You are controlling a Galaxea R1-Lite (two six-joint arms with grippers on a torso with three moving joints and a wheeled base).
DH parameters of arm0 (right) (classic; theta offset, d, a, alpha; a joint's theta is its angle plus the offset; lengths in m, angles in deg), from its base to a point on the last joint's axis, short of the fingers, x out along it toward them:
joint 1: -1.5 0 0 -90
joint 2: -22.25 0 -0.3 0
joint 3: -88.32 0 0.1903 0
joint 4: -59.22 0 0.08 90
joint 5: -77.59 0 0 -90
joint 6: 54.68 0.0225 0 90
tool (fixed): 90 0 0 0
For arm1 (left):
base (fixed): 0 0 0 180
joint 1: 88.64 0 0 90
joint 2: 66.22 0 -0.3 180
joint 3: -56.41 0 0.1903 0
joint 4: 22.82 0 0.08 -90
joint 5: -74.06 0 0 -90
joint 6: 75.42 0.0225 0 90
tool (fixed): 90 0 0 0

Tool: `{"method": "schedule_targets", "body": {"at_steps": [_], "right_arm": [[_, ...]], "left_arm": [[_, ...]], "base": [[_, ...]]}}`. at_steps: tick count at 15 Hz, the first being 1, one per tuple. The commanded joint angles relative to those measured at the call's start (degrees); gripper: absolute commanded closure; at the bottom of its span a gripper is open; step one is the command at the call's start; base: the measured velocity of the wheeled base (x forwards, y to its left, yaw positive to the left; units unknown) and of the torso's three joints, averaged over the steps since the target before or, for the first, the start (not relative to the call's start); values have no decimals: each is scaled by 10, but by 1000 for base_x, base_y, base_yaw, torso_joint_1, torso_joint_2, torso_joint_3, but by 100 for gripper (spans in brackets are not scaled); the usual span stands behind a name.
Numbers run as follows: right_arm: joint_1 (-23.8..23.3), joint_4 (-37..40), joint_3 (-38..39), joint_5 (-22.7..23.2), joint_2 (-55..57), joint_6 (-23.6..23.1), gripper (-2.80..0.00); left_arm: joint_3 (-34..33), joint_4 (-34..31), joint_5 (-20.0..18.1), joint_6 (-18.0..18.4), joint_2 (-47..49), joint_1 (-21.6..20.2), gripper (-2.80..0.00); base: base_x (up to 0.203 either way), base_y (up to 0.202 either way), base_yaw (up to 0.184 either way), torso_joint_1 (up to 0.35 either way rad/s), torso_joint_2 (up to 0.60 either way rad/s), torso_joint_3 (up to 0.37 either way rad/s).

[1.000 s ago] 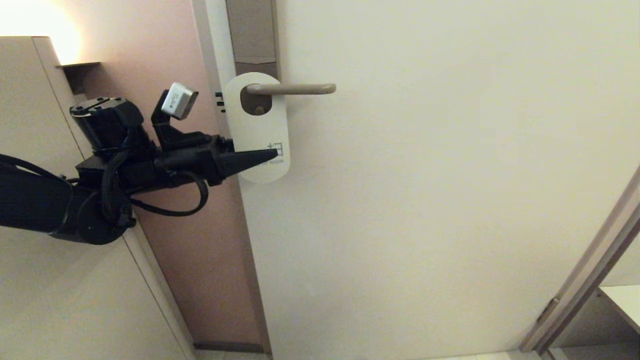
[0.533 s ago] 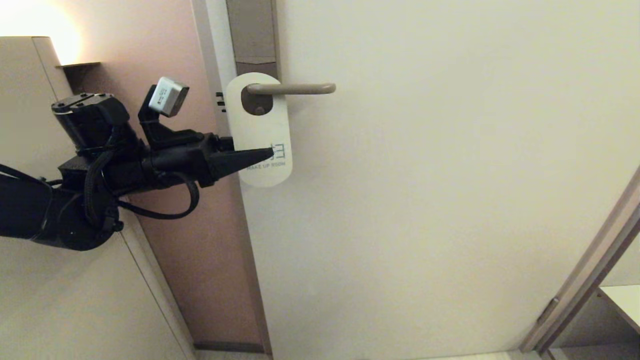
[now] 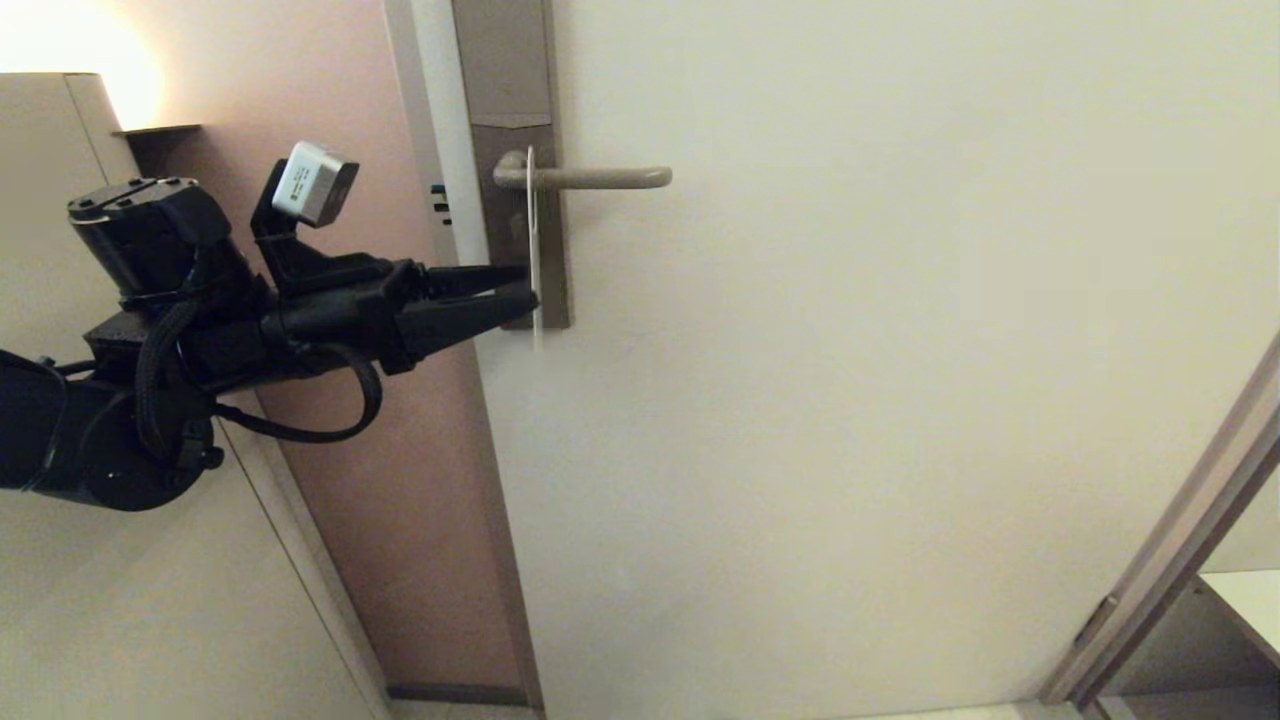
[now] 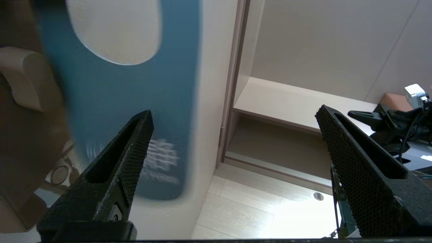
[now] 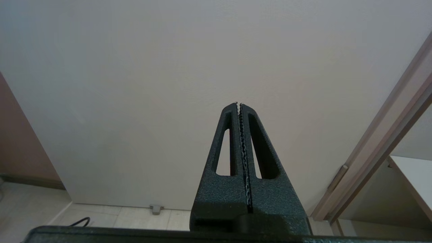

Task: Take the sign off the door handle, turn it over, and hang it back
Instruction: Take down the sign

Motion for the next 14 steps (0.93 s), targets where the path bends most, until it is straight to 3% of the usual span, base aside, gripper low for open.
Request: {"method": "schedule_targets", "body": {"at_steps": [1,14], "right_arm": [[0,0,0,0,0,-1,0],[0,0,0,0,0,0,0]], "left_arm": [[0,3,-3,-1,5,-1,-280],[-3,-2,3,2,-8,2,-280]], "base": [[0,0,0,0,0,0],[0,0,0,0,0,0]]}}
